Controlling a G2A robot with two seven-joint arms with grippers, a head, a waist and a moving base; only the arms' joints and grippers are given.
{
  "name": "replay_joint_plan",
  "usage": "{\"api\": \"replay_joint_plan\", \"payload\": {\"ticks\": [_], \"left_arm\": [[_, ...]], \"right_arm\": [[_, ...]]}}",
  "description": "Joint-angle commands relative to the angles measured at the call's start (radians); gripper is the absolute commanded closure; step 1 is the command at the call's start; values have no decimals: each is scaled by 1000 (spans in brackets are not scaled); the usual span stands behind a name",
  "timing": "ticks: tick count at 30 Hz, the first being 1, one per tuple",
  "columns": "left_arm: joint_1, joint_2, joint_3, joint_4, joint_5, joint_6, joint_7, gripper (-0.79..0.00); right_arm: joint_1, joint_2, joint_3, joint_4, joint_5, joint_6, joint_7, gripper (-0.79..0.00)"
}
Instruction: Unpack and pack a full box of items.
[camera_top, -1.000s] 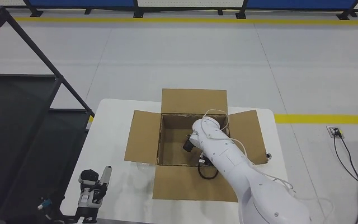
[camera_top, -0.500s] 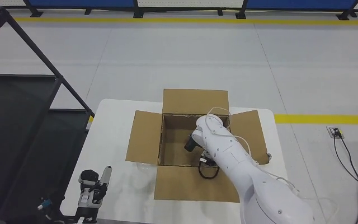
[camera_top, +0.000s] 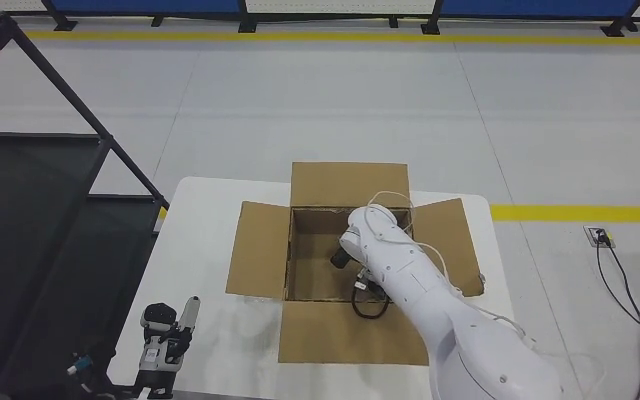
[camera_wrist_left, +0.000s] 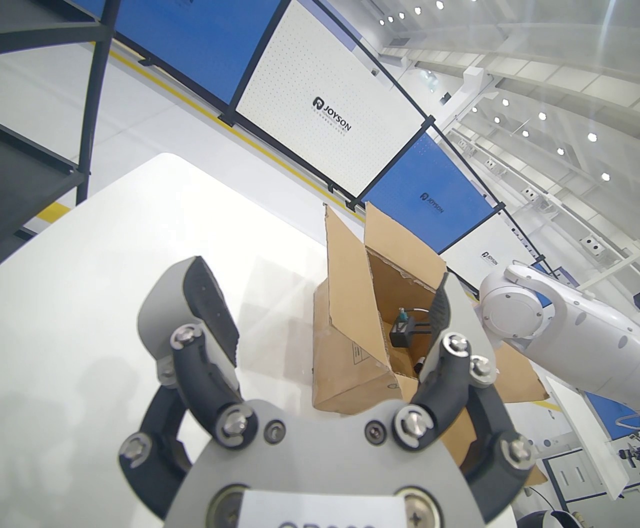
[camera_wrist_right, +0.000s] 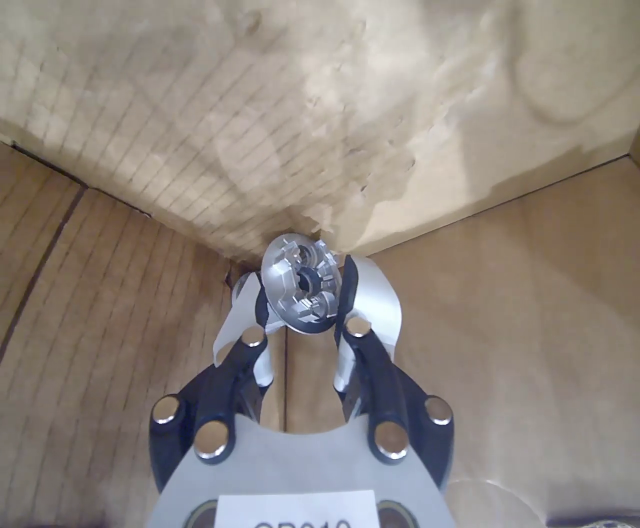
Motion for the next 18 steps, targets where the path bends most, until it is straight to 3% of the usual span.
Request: {"api": "replay_joint_plan", "payload": {"ticks": [1,10,13,18], "left_arm": [[0,0,0,0,0,0,0,-785],[0,0,0,0,0,0,0,-785],[0,0,0,0,0,0,0,-785],[0,0,0,0,0,0,0,-785]], "right_arm": [[4,3,4,-5,-1,6,-25,0],[10,18,18,-11,-7,-22,-61,0],[14,30,32,-18,11,-161,-116,0],[22,47,32,-27,-16,-196,-191,0]]}}
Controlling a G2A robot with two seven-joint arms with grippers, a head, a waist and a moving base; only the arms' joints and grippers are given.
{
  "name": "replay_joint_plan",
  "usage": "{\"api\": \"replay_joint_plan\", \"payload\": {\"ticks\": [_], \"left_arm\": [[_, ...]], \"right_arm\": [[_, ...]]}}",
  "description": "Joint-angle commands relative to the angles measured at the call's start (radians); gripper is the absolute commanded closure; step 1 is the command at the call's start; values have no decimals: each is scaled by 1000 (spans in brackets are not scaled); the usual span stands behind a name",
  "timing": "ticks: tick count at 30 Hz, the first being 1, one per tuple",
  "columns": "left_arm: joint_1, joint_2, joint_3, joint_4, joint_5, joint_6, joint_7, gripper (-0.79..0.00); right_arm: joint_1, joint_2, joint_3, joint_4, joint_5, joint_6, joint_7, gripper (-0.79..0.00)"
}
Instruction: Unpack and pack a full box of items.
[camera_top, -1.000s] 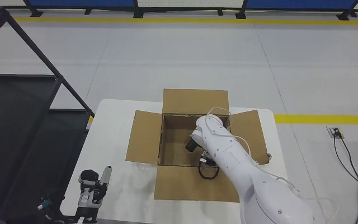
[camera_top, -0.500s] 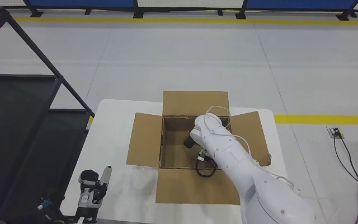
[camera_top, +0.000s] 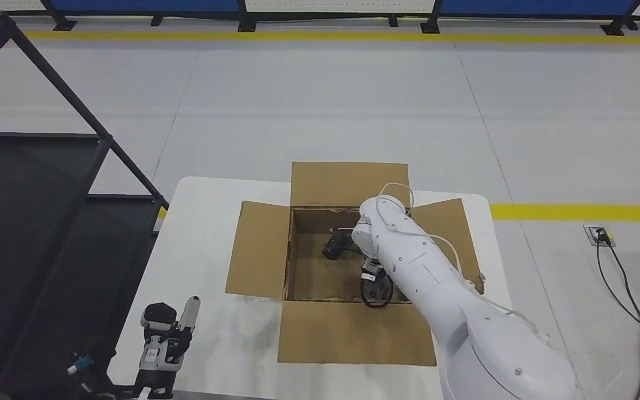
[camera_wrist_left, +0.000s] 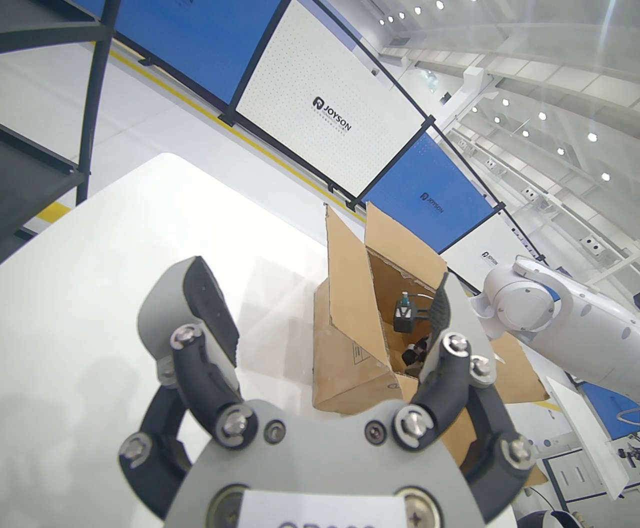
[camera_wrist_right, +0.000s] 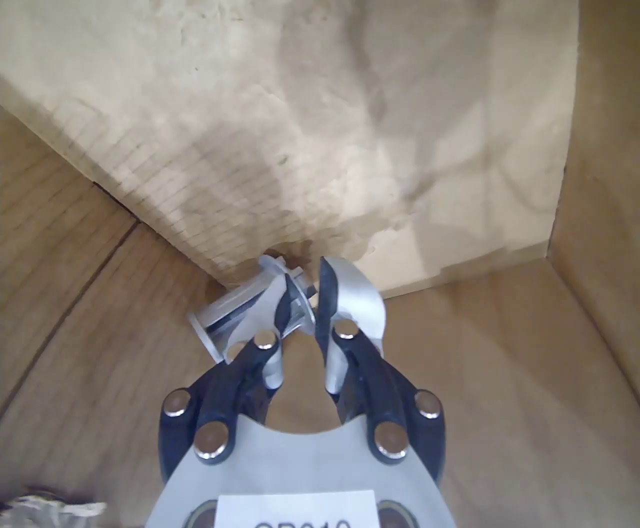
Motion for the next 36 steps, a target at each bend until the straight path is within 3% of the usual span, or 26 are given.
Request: {"api": "replay_joint_plan", "payload": {"ticks": [1,10,14,15,16,18,23,24,28,36], "left_arm": [[0,0,0,0,0,0,0,-785],[0,0,0,0,0,0,0,-785],[0,0,0,0,0,0,0,-785],[0,0,0,0,0,0,0,-785],[0,0,0,0,0,0,0,-785],[0,0,0,0,0,0,0,-785],[0,0,0,0,0,0,0,-785],[0,0,0,0,0,0,0,-785],[0,0,0,0,0,0,0,-785],[0,0,0,0,0,0,0,-785]], "right_arm": [[-2,4,-3,-19,-17,12,-15,0],[-9,38,13,-95,-46,46,-105,0],[-15,66,21,-131,-48,-82,-91,0],[-15,74,23,-134,-46,-118,-73,-55],[-15,81,28,-142,-41,-127,-76,-185],[-32,94,15,-166,-55,-150,-99,-323],[-58,125,-20,-225,-48,-195,-144,-388],[-63,130,-31,-239,-45,-201,-150,-499],[-62,152,-57,-291,5,-188,-137,-785],[-55,231,-6,-459,92,-76,-40,-785]]}}
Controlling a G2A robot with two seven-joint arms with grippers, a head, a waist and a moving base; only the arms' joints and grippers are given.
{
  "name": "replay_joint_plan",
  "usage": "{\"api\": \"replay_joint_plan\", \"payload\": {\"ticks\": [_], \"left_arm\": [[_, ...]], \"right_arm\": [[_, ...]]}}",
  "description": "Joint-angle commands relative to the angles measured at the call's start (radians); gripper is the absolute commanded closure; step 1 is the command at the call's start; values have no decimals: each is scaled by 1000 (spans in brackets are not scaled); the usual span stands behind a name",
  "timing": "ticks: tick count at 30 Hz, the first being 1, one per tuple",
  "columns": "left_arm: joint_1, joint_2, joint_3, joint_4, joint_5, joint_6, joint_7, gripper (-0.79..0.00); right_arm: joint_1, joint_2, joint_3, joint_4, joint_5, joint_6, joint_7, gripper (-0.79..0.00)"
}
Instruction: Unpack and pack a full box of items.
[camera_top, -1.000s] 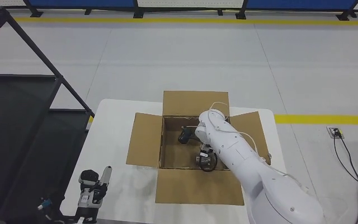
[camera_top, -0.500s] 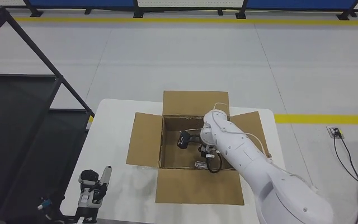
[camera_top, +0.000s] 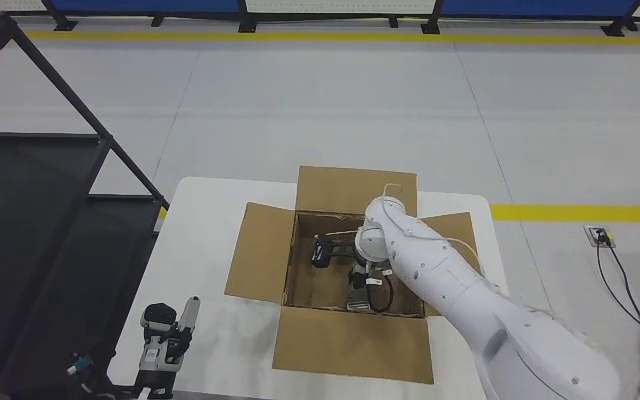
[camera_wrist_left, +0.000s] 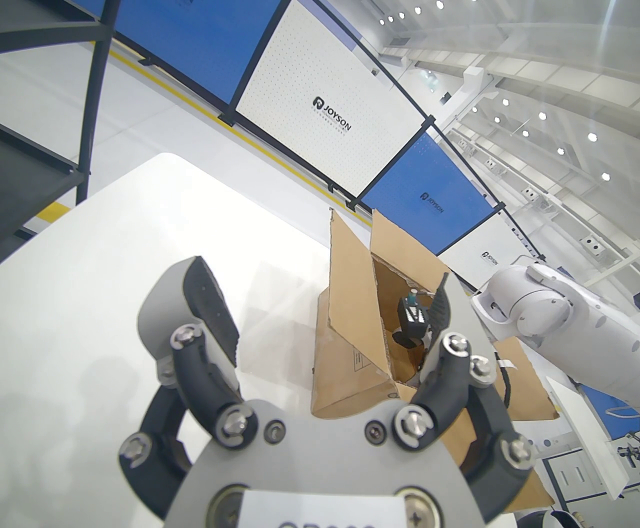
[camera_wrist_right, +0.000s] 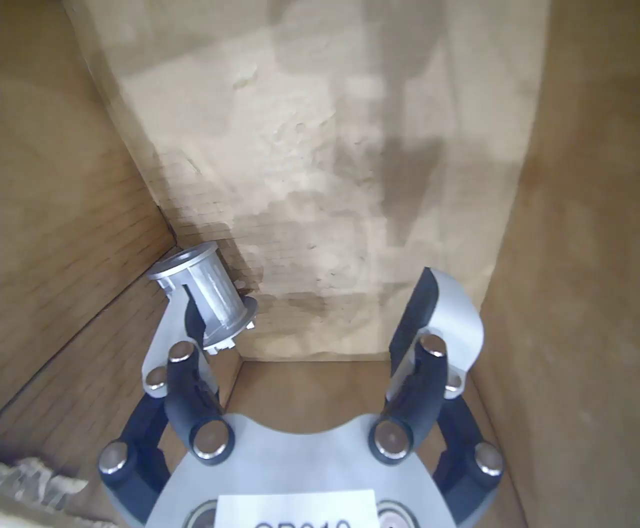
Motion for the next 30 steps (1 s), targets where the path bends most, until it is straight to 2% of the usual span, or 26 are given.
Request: {"api": "replay_joint_plan", "payload": {"ticks": [1,6,11,15,20,25,30], "left_arm": [[0,0,0,0,0,0,0,-785],[0,0,0,0,0,0,0,-785],[0,0,0,0,0,0,0,-785],[0,0,0,0,0,0,0,-785],[0,0,0,0,0,0,0,-785],[0,0,0,0,0,0,0,-785],[0,0,0,0,0,0,0,-785]], "right_arm": [[-11,29,25,-59,4,20,6,-785],[-64,116,63,-239,0,24,32,-785],[-109,200,52,-443,18,121,129,-785],[-116,241,14,-525,43,185,193,-785],[-93,252,-39,-531,77,222,229,-785],[-73,239,-50,-482,108,207,215,-785],[-71,214,-63,-438,75,218,198,-785]]}}
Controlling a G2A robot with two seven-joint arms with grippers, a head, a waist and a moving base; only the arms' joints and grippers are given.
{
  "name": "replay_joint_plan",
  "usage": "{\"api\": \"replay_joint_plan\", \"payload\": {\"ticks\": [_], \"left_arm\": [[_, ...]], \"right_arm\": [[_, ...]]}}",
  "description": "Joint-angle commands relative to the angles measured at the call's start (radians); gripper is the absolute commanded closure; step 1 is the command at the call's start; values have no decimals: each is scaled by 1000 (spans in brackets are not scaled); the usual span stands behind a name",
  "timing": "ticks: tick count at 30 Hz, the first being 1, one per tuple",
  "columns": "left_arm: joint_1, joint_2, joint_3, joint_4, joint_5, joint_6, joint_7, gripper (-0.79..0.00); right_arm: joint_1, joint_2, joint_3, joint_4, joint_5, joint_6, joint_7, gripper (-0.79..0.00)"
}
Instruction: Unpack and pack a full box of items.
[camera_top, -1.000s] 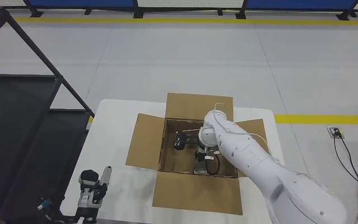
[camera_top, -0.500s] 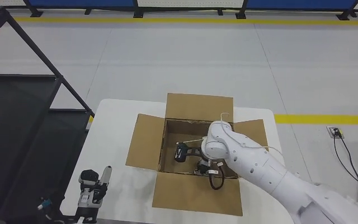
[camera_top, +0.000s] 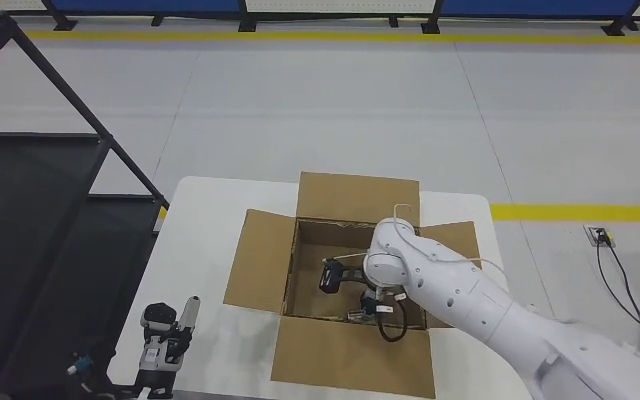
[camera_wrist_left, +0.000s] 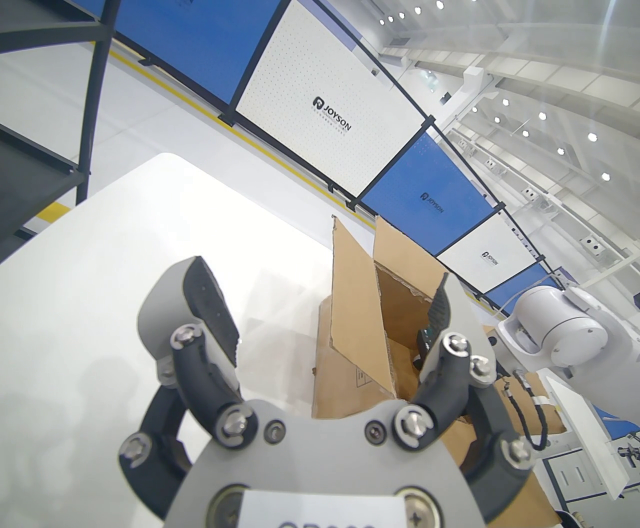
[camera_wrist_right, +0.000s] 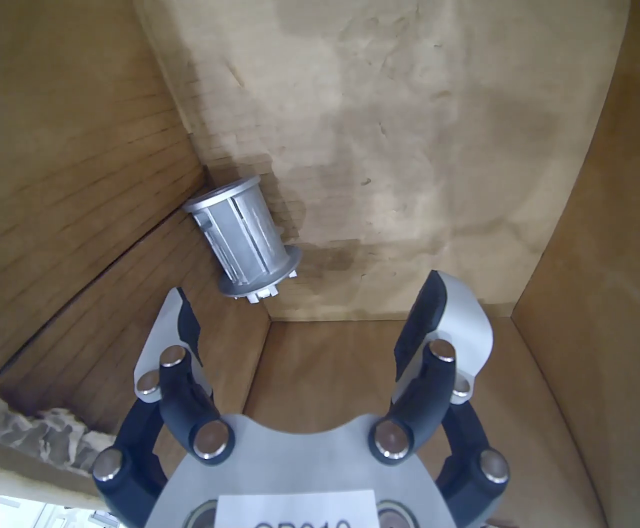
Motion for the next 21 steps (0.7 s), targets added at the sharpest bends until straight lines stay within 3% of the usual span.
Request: {"api": "replay_joint_plan", "payload": {"ticks": [1,13,21], "left_arm": [[0,0,0,0,0,0,0,-785],[0,0,0,0,0,0,0,-785],[0,0,0,0,0,0,0,-785]], "right_arm": [[0,-11,-2,14,-18,13,-12,-785],[-20,-16,-5,28,-56,6,-45,-785],[-14,-54,-12,100,-84,-22,-58,-785]]}}
